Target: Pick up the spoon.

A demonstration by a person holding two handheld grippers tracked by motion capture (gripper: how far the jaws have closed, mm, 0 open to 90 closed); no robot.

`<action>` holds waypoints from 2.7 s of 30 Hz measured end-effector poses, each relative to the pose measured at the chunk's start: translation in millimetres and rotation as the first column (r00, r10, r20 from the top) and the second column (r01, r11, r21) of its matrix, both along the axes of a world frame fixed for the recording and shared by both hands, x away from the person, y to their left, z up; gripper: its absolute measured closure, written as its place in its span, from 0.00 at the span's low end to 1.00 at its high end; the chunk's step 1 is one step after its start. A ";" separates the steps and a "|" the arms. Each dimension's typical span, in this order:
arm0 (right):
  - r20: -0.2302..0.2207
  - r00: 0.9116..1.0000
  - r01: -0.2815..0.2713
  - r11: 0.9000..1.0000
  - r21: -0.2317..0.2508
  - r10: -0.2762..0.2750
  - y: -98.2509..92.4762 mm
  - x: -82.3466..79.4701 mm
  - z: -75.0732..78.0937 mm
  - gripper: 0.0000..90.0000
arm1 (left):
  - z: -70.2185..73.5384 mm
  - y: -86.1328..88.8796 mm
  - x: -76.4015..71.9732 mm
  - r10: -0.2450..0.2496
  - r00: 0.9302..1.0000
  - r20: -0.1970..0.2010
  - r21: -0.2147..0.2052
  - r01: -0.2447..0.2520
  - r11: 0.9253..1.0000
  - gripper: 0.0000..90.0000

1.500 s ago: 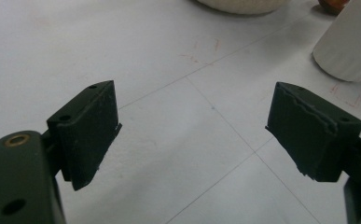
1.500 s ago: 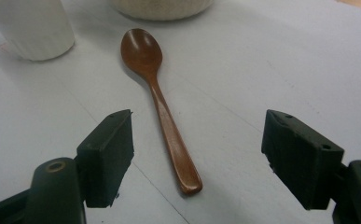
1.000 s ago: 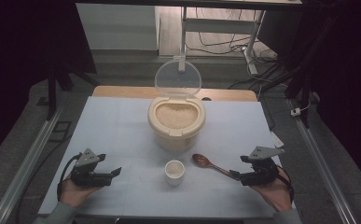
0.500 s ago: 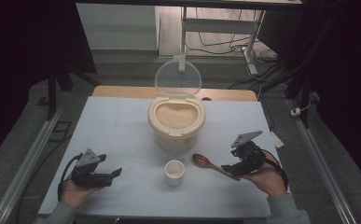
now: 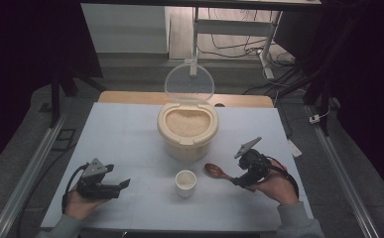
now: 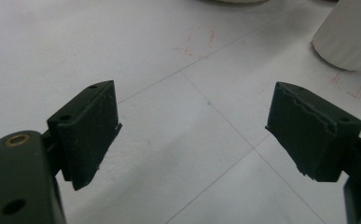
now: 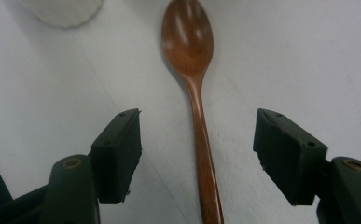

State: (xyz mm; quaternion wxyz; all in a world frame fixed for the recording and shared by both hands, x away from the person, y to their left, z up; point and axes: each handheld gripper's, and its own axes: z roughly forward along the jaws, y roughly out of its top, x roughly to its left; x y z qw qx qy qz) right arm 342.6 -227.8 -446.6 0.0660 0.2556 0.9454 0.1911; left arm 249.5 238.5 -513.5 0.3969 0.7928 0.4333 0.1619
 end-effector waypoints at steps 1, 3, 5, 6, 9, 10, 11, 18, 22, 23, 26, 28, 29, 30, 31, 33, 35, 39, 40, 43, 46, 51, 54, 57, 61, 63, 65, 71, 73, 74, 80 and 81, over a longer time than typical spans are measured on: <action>0.000 1.000 0.000 1.000 0.000 0.000 0.0 0.0 0.0 0.37 | -0.1 0.0 0.0 0.000 1.000 0.000 0.000 0.000 1.000 0.18; -0.020 1.000 -0.001 1.000 -0.006 0.001 -1.3 1.7 -3.6 0.38 | -0.3 0.2 0.0 0.000 1.000 -0.001 0.000 0.000 1.000 0.18; -0.029 1.000 -0.005 1.000 -0.026 0.004 -2.6 3.5 -7.4 0.39 | -0.6 0.5 0.0 -0.001 1.000 -0.002 -0.001 0.001 1.000 0.18; -0.039 0.999 0.002 0.999 -0.049 -0.004 -4.1 5.0 -12.2 0.39 | -0.7 0.6 -0.1 0.000 1.000 -0.003 -0.001 0.000 1.000 0.18; -0.049 0.999 0.008 0.998 -0.063 -0.011 -6.2 6.7 -17.7 0.40 | -0.9 0.8 -0.3 -0.001 1.000 -0.003 -0.001 0.001 1.000 0.18; -0.056 0.998 0.012 0.998 -0.069 -0.016 -7.3 7.5 -20.4 0.40 | -1.0 0.8 -0.2 -0.003 1.000 -0.004 0.000 0.003 1.000 0.18; -0.059 0.998 0.014 0.997 -0.075 -0.018 -8.2 8.4 -23.1 0.40 | -1.3 0.7 -0.1 -0.004 1.000 -0.005 0.001 0.004 1.000 0.18; -0.076 0.997 0.006 0.993 -0.118 -0.015 -9.3 12.3 -34.8 0.47 | -3.8 0.4 1.2 -0.007 1.000 -0.015 0.006 0.007 1.000 0.18; -0.086 0.996 0.013 0.993 -0.119 -0.024 -9.6 13.8 -38.2 0.55 | -4.3 0.5 1.3 -0.010 1.000 -0.016 0.008 0.010 1.000 0.18; -0.086 0.996 0.013 0.993 -0.119 -0.024 -9.6 13.8 -38.2 0.55 | -4.3 0.4 1.3 -0.009 1.000 -0.016 0.009 0.009 1.000 0.18; -0.093 0.995 0.014 0.992 -0.125 -0.026 -10.5 15.9 -41.5 0.59 | -4.5 0.4 1.3 -0.011 1.000 -0.017 0.011 0.011 1.000 0.18; -0.093 0.996 0.002 0.991 -0.130 -0.014 -11.1 16.8 -42.4 0.59 | -4.8 0.1 1.5 -0.011 1.000 -0.019 0.011 0.011 1.000 0.18; -0.093 0.996 -0.001 0.991 -0.135 -0.012 -10.7 16.9 -42.8 0.60 | -5.0 0.0 1.6 -0.011 1.000 -0.019 0.012 0.012 1.000 0.18; -0.096 0.995 0.003 0.990 -0.140 -0.017 -10.1 16.5 -43.0 0.62 | -5.3 0.0 1.8 -0.013 1.000 -0.021 0.012 0.013 1.000 0.18; -0.102 0.995 -0.004 0.990 -0.141 -0.011 -9.3 16.7 -44.0 0.66 | -5.5 0.0 2.1 -0.014 1.000 -0.022 0.013 0.014 1.000 0.18; -0.098 0.995 -0.008 0.990 -0.139 -0.005 -8.7 16.6 -44.0 0.68 | -5.8 0.2 2.2 -0.015 1.000 -0.024 0.013 0.015 1.000 0.18; -0.092 0.996 -0.016 0.989 -0.150 0.003 -7.4 16.4 -43.7 0.73 | -5.8 0.1 2.0 -0.015 1.000 -0.024 0.012 0.016 1.000 0.18; -0.075 0.997 -0.038 0.982 -0.187 0.024 -2.0 14.8 -44.8 0.77 | -5.6 -0.6 1.5 -0.017 1.000 -0.022 0.013 0.017 1.000 0.18; -0.071 0.997 -0.051 0.978 -0.204 0.037 0.6 13.8 -44.9 0.81 | -5.6 -0.8 1.5 -0.019 1.000 -0.023 0.014 0.019 1.000 0.18; -0.068 0.996 -0.071 0.973 -0.219 0.057 3.5 11.7 -45.1 0.86 | -5.6 -1.5 1.2 -0.019 1.000 -0.021 0.019 0.020 1.000 0.18; -0.067 0.996 -0.078 0.970 -0.229 0.064 5.0 11.4 -45.1 0.86 | -5.8 -1.7 1.2 -0.019 1.000 -0.022 0.019 0.020 1.000 0.18; -0.054 0.996 -0.082 0.970 -0.230 0.071 4.9 9.9 -45.0 0.87 | -5.8 -1.5 1.3 -0.020 1.000 -0.022 0.019 0.020 1.000 0.18; -0.042 0.996 -0.086 0.971 -0.221 0.079 3.9 8.8 -44.1 0.87 | -5.8 -1.2 1.4 -0.020 1.000 -0.022 0.017 0.021 1.000 0.19; -0.037 0.997 -0.080 0.978 -0.193 0.074 1.2 10.1 -43.0 0.87 | -6.2 -0.8 1.7 -0.018 1.000 -0.025 0.018 0.018 1.000 0.18; -0.016 0.997 -0.075 0.983 -0.169 0.073 -2.9 9.4 -38.0 0.87 | -6.5 -0.4 1.8 -0.017 1.000 -0.025 0.018 0.018 1.000 0.18; -0.011 0.998 -0.070 0.984 -0.164 0.069 -4.1 9.1 -36.3 0.87 | -6.5 -0.4 1.8 -0.018 1.000 -0.025 0.018 0.018 1.000 0.18; -0.008 0.997 -0.076 0.987 -0.144 0.076 -7.0 7.9 -32.7 0.87 | -6.6 -0.4 1.8 -0.018 1.000 -0.025 0.019 0.018 1.000 0.18; 0.001 0.997 -0.075 0.991 -0.109 0.076 -11.7 6.5 -26.1 0.87 | -6.6 0.3 1.9 -0.015 1.000 -0.025 0.020 0.015 1.000 0.18; 0.007 0.997 -0.081 0.992 -0.098 0.082 -13.1 4.9 -22.7 0.87 | -6.6 0.5 1.9 -0.015 1.000 -0.025 0.020 0.015 1.000 0.18; 0.009 0.996 -0.088 0.993 -0.080 0.090 -14.8 3.3 -19.0 0.87 | -6.5 0.6 1.9 -0.015 1.000 -0.025 0.020 0.016 1.000 0.18; 0.029 0.995 -0.096 0.995 -0.031 0.097 -18.9 -2.9 -7.8 0.87 | -6.3 1.0 2.0 -0.015 1.000 -0.025 0.017 0.015 1.000 0.19; 0.029 0.995 -0.096 0.995 -0.031 0.097 -18.9 -2.9 -7.8 0.87 | -6.3 1.0 2.1 -0.015 1.000 -0.025 0.017 0.015 1.000 0.19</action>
